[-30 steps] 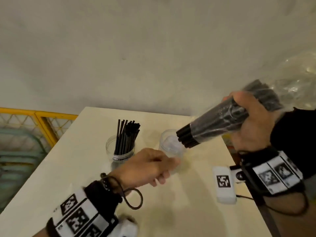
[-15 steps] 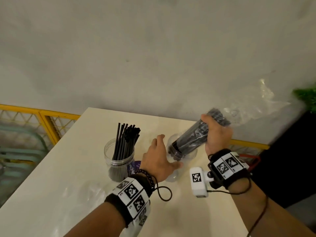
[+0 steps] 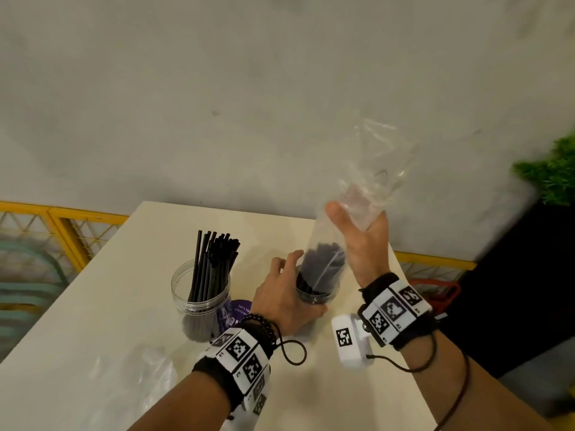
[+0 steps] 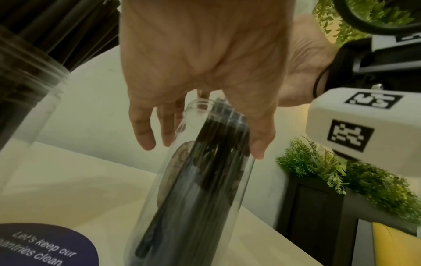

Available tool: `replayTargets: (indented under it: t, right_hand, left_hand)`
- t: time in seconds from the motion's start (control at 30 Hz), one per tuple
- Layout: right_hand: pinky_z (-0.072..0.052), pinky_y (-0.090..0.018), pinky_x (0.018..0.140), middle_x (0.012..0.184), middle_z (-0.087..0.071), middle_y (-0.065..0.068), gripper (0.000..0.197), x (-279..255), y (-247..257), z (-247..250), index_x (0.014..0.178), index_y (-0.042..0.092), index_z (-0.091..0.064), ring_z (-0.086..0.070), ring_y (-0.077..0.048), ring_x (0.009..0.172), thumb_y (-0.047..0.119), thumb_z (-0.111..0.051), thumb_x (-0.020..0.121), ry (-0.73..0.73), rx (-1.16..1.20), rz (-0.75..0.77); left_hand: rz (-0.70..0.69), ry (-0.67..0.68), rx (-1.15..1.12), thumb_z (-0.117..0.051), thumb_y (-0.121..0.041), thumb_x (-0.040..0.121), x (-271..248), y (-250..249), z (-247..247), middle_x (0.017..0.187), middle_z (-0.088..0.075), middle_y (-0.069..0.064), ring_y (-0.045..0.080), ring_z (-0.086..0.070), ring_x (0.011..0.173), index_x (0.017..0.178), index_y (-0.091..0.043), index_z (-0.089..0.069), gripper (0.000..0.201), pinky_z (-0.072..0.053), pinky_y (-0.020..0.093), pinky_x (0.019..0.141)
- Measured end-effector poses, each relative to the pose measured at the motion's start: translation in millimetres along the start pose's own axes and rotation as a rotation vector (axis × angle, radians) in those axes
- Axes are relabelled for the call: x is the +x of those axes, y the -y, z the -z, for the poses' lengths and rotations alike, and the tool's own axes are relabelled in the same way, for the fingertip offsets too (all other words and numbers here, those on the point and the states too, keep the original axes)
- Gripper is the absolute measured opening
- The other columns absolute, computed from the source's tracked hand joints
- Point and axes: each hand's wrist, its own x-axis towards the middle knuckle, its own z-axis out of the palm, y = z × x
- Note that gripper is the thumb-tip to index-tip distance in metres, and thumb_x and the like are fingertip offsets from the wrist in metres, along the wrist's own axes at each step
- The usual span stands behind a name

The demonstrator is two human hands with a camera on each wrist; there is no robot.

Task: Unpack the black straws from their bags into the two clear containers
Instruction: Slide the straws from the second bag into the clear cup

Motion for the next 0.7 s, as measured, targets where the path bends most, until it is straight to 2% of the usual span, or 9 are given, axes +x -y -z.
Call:
replayTargets:
  t: [0.03,0.13,0.17,0.23,0.33,0.43,0.5,0.63,0.7]
  right_hand:
    - [-0.053,-0.023,0.094,0.120,-0.070,0.002,0.058,2,4,0,0.126,0.014,-0.059,-0.066,-0.009,0.112,0.038,-0.081,0.078,-0.017,-0.020,0.018]
    - [-0.054,-0.018,0.076,0.100,-0.074,0.002,0.027,4,13,-6,0.109,0.017,-0.068,-0.071,-0.011,0.095,0.032,-0.073,0.087,-0.015,-0.184,0.018]
    - [-0.054,-0.018,0.072,0.097,-0.075,-0.002,0.023,5,15,-5,0.106,0.014,-0.070,-0.071,-0.014,0.089,0.031,-0.070,0.089,-0.040,-0.206,0.040]
    - [-0.052,-0.013,0.067,0.089,-0.073,0.000,0.018,8,23,1,0.101,0.011,-0.071,-0.067,-0.009,0.078,0.026,-0.066,0.093,-0.112,-0.166,0.103]
    - [-0.050,-0.019,0.070,0.083,-0.069,0.004,0.023,12,36,7,0.102,0.008,-0.070,-0.062,-0.006,0.075,0.029,-0.064,0.095,-0.101,-0.221,0.135]
    - [-0.052,-0.028,0.085,0.107,-0.074,-0.005,0.030,13,47,15,0.116,0.009,-0.067,-0.068,-0.015,0.097,0.029,-0.065,0.094,-0.122,-0.242,0.144]
    - [-0.052,-0.029,0.089,0.113,-0.073,-0.004,0.035,11,57,21,0.120,0.010,-0.065,-0.068,-0.015,0.104,0.032,-0.065,0.093,-0.145,-0.201,0.140]
    - [-0.051,-0.021,0.081,0.101,-0.071,0.000,0.038,1,87,35,0.115,0.006,-0.066,-0.066,-0.009,0.091,0.037,-0.061,0.095,-0.199,-0.170,0.210]
    - [-0.046,-0.014,0.070,0.087,-0.066,-0.002,0.043,-8,100,45,0.101,0.000,-0.067,-0.060,-0.006,0.078,0.041,-0.055,0.097,-0.210,-0.221,0.276]
  left_hand:
    - [0.003,0.000,-0.004,-0.084,-0.049,0.057,-1,1,1,0.134,-0.042,-0.002,0.020,-0.057,0.114,0.145,-0.031,-0.024,0.108,-0.054,0.042,0.095]
    - [-0.003,0.004,-0.009,-0.085,-0.047,0.056,-3,1,2,0.132,-0.043,-0.002,0.019,-0.056,0.114,0.143,-0.032,-0.025,0.107,-0.053,0.040,0.095]
    - [-0.003,0.006,-0.014,-0.085,-0.046,0.057,-3,1,3,0.132,-0.043,-0.002,0.019,-0.056,0.114,0.143,-0.032,-0.025,0.106,-0.053,0.040,0.096]
    - [0.001,0.007,-0.025,-0.085,-0.045,0.058,-4,1,5,0.132,-0.042,-0.002,0.020,-0.058,0.111,0.143,-0.033,-0.025,0.105,-0.053,0.039,0.095]
    - [0.016,0.012,-0.037,-0.083,-0.047,0.059,-5,1,6,0.133,-0.041,-0.002,0.022,-0.059,0.110,0.144,-0.034,-0.023,0.105,-0.053,0.039,0.095]
    - [0.019,0.033,-0.064,-0.083,-0.043,0.061,-6,-1,8,0.136,-0.039,0.000,0.021,-0.059,0.110,0.145,-0.034,-0.021,0.105,-0.051,0.034,0.096]
    - [0.020,0.049,-0.077,-0.083,-0.040,0.062,-8,-2,9,0.140,-0.037,0.001,0.020,-0.057,0.114,0.147,-0.034,-0.019,0.106,-0.048,0.031,0.095]
    - [0.074,0.098,-0.093,-0.087,-0.039,0.062,-14,-6,16,0.158,-0.020,0.004,0.023,-0.041,0.138,0.155,-0.026,0.001,0.128,-0.040,0.036,0.108]
    - [0.087,0.096,-0.087,-0.087,-0.039,0.064,-21,-10,22,0.162,-0.012,0.005,0.022,-0.032,0.144,0.155,-0.019,0.007,0.132,-0.035,0.035,0.112]
